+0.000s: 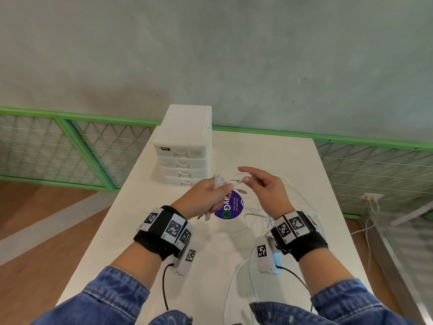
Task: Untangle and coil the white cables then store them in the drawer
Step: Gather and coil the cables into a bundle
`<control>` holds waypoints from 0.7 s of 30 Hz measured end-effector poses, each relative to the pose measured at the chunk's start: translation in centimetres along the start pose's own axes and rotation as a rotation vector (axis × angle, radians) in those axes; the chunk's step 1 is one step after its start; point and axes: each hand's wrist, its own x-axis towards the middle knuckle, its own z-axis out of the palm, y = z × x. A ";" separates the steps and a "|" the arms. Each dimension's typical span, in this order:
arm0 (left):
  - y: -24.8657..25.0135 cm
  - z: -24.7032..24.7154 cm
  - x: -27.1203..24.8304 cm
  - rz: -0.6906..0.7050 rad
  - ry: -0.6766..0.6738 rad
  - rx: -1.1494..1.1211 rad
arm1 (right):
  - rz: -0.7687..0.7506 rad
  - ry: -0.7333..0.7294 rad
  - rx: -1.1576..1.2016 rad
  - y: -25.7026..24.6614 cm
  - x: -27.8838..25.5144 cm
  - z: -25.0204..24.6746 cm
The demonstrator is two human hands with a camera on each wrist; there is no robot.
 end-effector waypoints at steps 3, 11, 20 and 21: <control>1.0 1.1 -0.5 -0.010 -0.074 -0.070 | 0.013 0.009 -0.003 0.5 0.5 0.1; 1.6 1.2 -0.5 -0.055 -0.022 -0.065 | 0.044 -0.148 -0.178 2.2 1.3 0.7; 2.1 0.1 -0.4 -0.077 0.102 -0.057 | 0.030 -0.177 -0.082 1.0 0.8 0.9; 2.2 0.1 -0.6 -0.092 0.060 -0.035 | 0.019 -0.152 -0.101 1.2 0.9 0.9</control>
